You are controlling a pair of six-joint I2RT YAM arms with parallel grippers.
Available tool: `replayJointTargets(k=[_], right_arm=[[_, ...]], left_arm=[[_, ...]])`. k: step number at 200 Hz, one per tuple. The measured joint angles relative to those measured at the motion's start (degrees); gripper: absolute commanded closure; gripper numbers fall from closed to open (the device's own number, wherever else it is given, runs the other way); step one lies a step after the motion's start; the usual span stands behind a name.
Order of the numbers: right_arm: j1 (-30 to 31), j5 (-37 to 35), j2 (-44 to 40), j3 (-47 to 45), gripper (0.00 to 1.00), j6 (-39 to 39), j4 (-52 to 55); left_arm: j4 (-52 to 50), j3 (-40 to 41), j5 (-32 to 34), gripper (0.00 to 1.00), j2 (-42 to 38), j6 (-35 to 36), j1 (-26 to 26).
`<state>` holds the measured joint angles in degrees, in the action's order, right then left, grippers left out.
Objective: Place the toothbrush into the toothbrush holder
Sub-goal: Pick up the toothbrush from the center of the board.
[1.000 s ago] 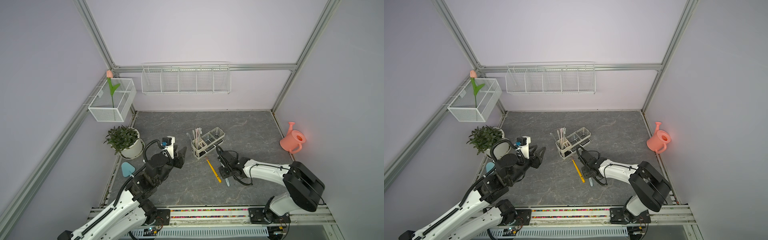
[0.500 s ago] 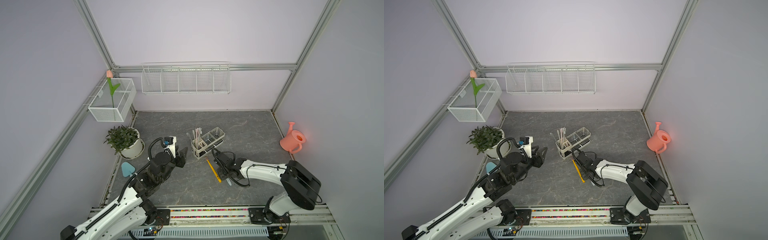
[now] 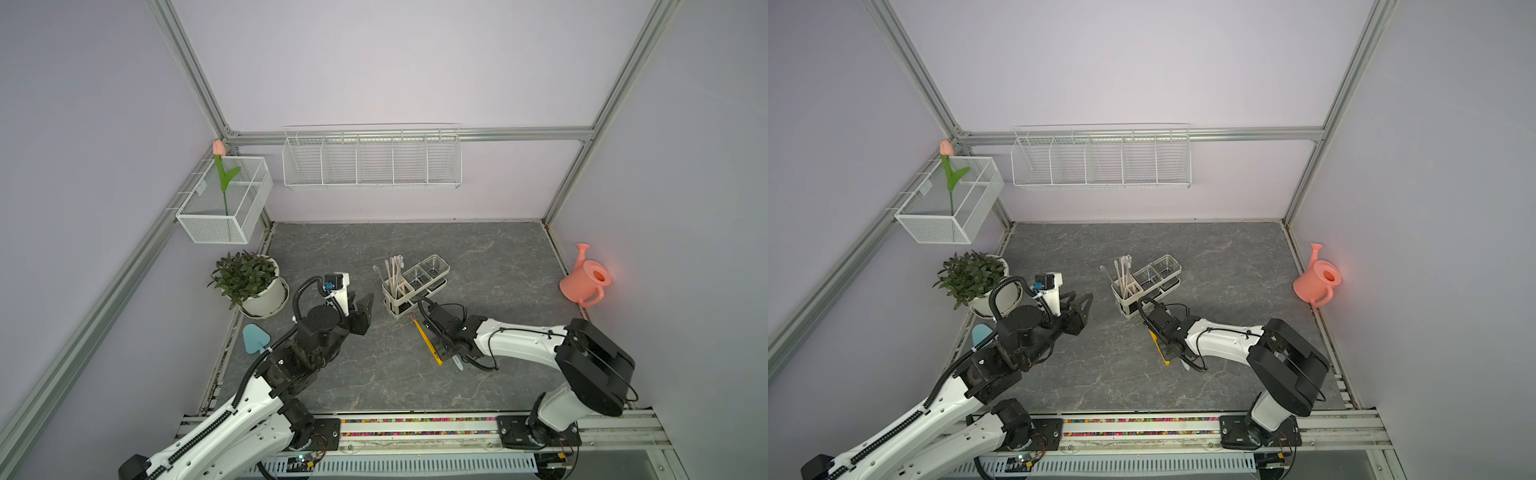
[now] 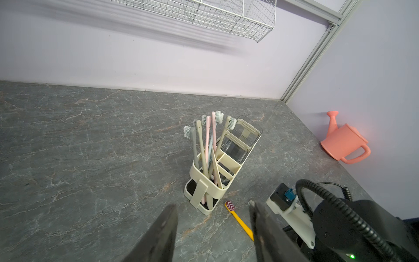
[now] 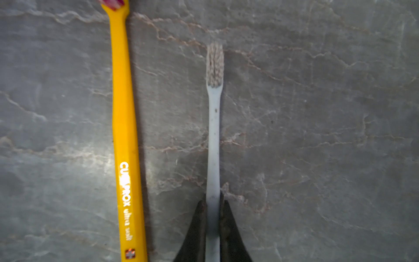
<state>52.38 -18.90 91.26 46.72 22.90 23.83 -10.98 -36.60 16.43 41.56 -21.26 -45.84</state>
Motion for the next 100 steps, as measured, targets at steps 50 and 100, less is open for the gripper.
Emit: replayJointTargets(k=[50, 100], right_arm=[[-0.1, 3.7, -8.0, -4.4, 0.92, -0.4, -1.0], [-1.3, 6.2, -21.2, -5.0, 0.91, -1.0, -3.1]], left_arm=[[3.9, 2.6, -1.5, 0.44, 4.1, -0.4, 0.0], [14.8, 9.5, -9.6, 0.43, 7.9, -0.7, 0.1]])
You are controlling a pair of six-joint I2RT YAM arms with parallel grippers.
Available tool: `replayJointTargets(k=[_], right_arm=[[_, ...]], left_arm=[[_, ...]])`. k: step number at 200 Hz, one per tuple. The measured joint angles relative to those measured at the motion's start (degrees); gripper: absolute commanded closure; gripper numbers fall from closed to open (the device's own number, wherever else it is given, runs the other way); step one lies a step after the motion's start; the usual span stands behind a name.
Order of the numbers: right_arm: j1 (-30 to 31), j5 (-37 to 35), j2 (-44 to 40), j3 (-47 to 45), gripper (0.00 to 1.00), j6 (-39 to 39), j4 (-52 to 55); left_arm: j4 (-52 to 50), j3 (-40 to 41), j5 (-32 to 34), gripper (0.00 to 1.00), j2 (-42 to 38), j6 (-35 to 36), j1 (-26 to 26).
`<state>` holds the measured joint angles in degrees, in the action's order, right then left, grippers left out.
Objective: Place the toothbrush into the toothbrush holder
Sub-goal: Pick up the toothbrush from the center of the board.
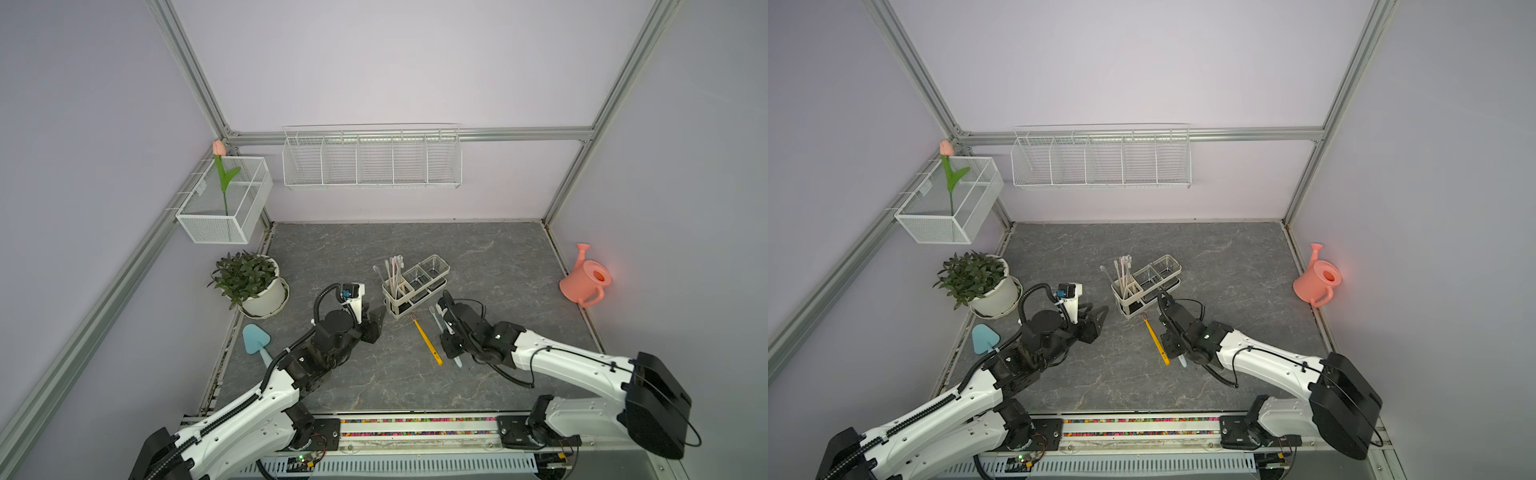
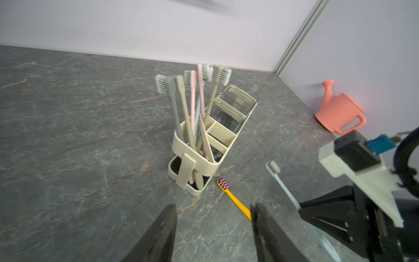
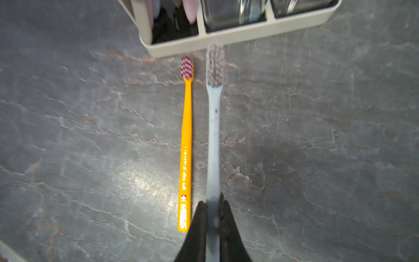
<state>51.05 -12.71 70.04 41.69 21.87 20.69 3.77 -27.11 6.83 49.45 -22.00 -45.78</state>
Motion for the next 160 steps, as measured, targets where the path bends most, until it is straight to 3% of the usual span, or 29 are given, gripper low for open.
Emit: replayJointTargets(k=[40, 96, 160], right_arm=[[-1.9, 1.9, -7.0, -1.4, 0.89, 0.0, -2.3], [-2.3, 2.3, -7.1, -1.6, 0.89, -0.1, -3.6], [-2.6, 2.0, -9.3, -1.6, 0.89, -1.3, -3.6]], left_arm=[[9.4, -1.7, -8.9, 0.43, 7.8, -0.2, 0.0], [20.3, -7.9, -18.3, 0.43, 26.5, -1.6, 0.0], [24.6, -14.1, -23.3, 0.46, 34.4, -1.7, -2.4]])
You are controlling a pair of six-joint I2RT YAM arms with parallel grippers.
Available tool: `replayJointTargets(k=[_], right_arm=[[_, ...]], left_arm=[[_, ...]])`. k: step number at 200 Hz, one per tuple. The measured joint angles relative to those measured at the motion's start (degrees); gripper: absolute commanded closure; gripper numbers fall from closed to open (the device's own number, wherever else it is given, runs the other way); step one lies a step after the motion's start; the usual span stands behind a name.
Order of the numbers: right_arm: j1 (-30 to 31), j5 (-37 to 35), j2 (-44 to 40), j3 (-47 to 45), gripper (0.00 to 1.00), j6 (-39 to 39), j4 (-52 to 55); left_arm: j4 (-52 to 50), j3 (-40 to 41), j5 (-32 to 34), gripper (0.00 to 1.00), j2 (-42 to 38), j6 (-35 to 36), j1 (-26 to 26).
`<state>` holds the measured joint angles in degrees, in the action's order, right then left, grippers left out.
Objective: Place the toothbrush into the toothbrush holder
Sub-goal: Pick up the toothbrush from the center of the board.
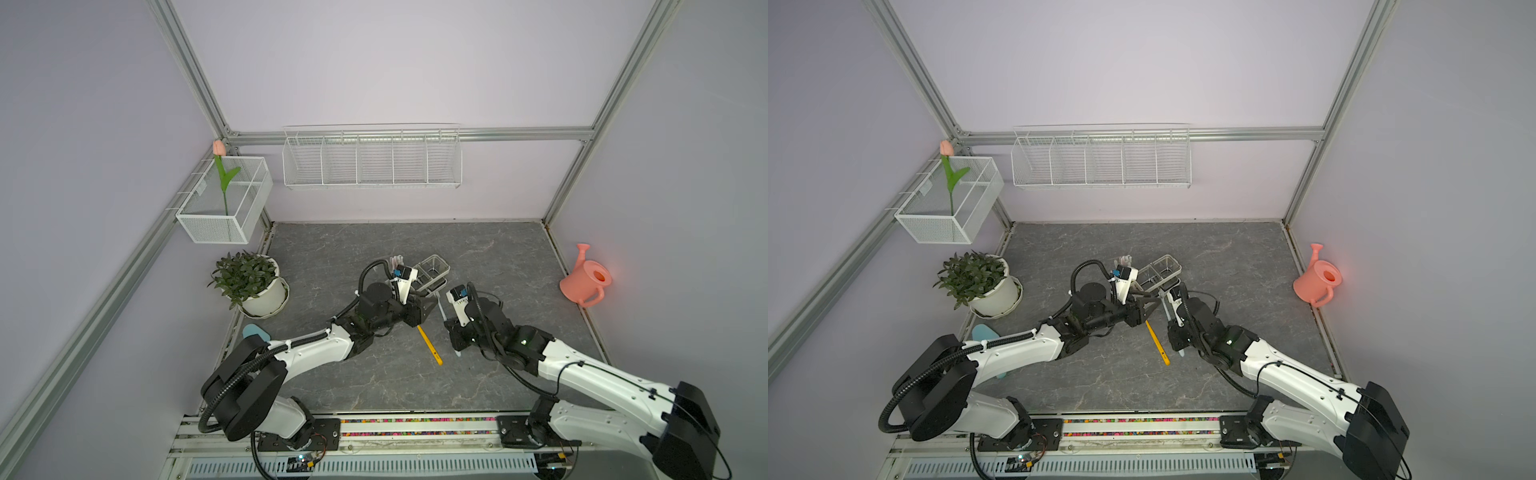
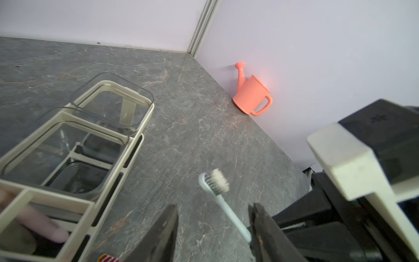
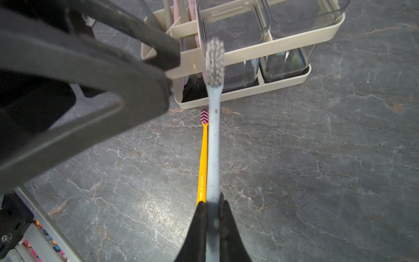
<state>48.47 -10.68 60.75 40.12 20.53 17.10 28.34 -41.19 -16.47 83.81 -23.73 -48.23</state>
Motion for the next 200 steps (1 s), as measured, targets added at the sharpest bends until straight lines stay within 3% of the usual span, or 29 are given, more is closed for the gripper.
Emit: replayJointTargets(k=[150, 200], right_arm=[[-0.4, -3.5, -7.8, -3.0, 0.90, -1.4, -0.2], [-0.4, -3.5, -8.6, -4.1, 0.90, -2.1, -0.3]], left_arm=[[-1.8, -6.7, -0.5, 0.52, 6.7, 0.1, -3.3], [-1.2, -9.0, -1.8, 0.62, 9.3, -0.9, -3.6]])
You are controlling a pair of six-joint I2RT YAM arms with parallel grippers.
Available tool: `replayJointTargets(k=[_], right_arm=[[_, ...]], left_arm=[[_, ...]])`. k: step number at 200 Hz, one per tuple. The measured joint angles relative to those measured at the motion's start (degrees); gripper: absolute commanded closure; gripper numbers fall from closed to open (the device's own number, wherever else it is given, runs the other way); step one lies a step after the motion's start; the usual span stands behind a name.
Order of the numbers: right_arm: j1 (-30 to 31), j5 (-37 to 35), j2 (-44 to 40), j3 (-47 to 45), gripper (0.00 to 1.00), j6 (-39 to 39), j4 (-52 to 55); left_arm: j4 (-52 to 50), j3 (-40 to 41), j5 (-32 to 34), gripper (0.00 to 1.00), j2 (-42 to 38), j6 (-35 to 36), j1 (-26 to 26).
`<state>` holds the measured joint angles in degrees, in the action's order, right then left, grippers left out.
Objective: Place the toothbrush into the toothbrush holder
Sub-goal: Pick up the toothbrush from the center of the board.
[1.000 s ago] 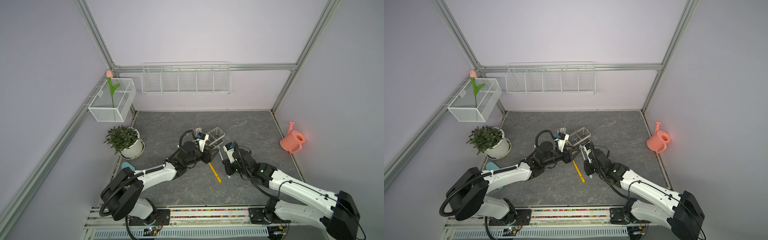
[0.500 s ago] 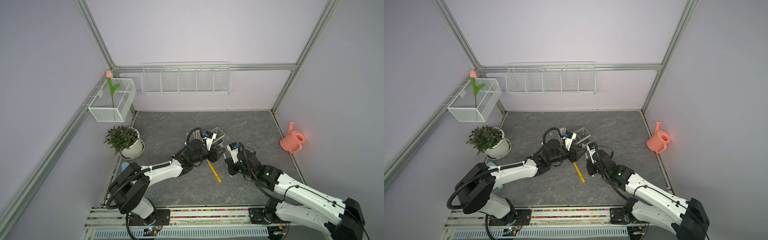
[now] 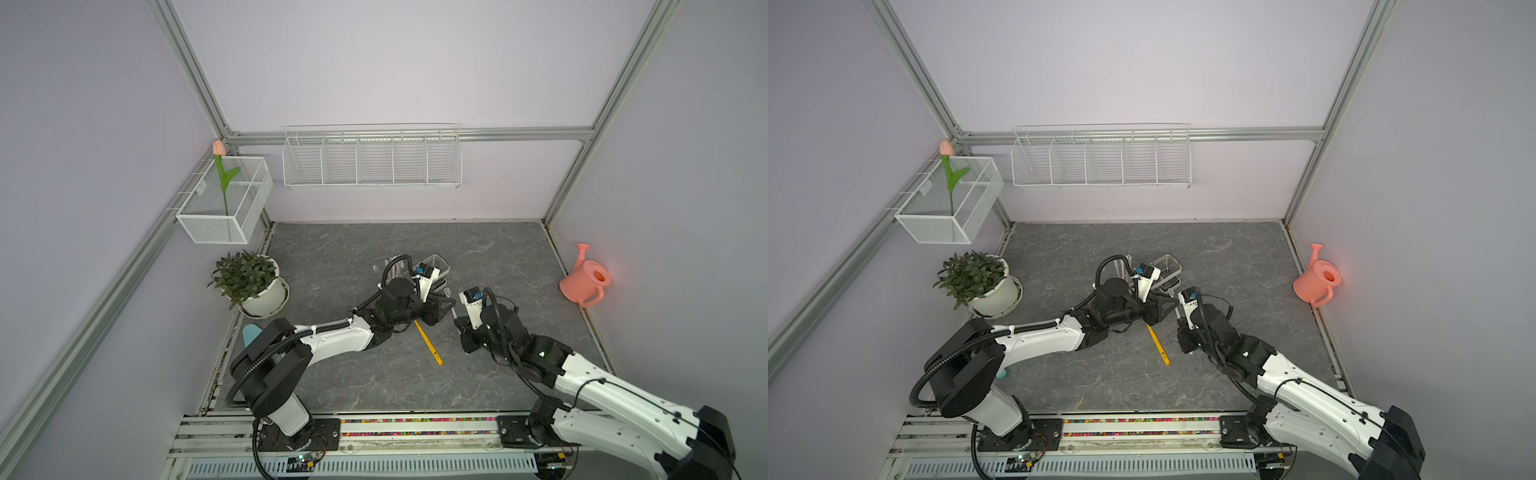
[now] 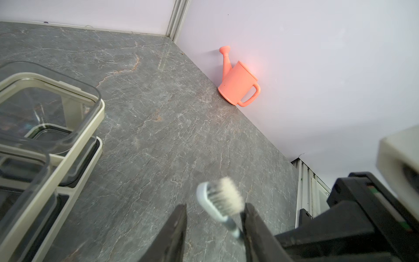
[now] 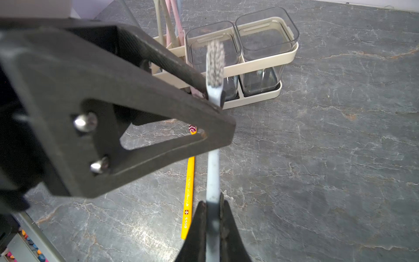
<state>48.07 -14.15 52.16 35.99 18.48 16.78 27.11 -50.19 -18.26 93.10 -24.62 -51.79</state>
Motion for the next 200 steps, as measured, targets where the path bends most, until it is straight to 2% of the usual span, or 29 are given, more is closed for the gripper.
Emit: replayJointTargets(k=[17, 29, 35, 49, 70, 101, 109, 126, 132, 149, 174, 189, 200], right_arm=[[0.0, 0.0, 0.0, -0.1, 0.90, -0.3, -0.3], [0.0, 0.0, 0.0, -0.1, 0.90, -0.5, -0.5], [-0.1, 0.0, 0.0, -0.1, 0.90, -0.5, -0.5], [-0.3, -0.3, 0.3, -0.5, 0.90, -0.6, -1.0], [-0.5, -0.6, 0.2, -0.5, 0.90, -1.0, -1.5], [-0.7, -0.6, 0.3, -0.5, 0.88, -1.4, -2.4], [-0.8, -0.6, 0.3, -0.5, 0.82, -1.6, -2.5], [-1.0, -0.6, 0.0, -0.5, 0.58, -1.5, -2.4], [-1.1, -0.6, -0.3, -0.5, 0.52, -1.6, -2.4], [-1.5, -0.6, -1.8, -0.5, 0.39, -2.3, -1.8], [-2.6, -0.6, -4.7, -0.5, 0.25, -2.3, -0.5], [-3.5, -0.5, -5.6, -0.5, 0.11, -2.5, 0.6], [-4.2, -0.3, -5.7, -0.4, 0.09, -2.3, 1.8]], left_arm=[[0.3, -0.7, -0.7, 0.71, 0.7, -0.6, 0.0], [0.6, -1.0, -1.2, 0.87, 1.1, -0.9, 0.0], [1.0, -1.1, -1.6, 0.91, 1.2, -1.4, 0.0], [2.6, -1.8, -3.7, 0.95, 1.3, -2.5, -0.8], [2.7, -2.1, -3.0, 1.00, 1.6, -2.2, -0.9], [1.9, -2.1, -2.6, 1.00, 2.0, -2.1, -0.2], [1.7, -2.1, -2.6, 1.00, 2.0, -1.9, -0.3], [0.6, -2.1, -2.3, 1.00, 1.8, -1.4, -0.3], [-0.1, -2.1, -2.0, 1.00, 1.6, -1.2, -0.3], [-2.8, -2.1, -1.0, 1.00, 0.3, -0.2, -0.3], [-7.9, -3.0, 0.8, 1.00, -4.4, 2.1, -0.3], [-11.5, -4.4, 2.5, 1.00, -8.1, 3.8, -0.3], [-13.5, -5.5, 4.1, 1.00, -11.0, 5.2, -0.3]])
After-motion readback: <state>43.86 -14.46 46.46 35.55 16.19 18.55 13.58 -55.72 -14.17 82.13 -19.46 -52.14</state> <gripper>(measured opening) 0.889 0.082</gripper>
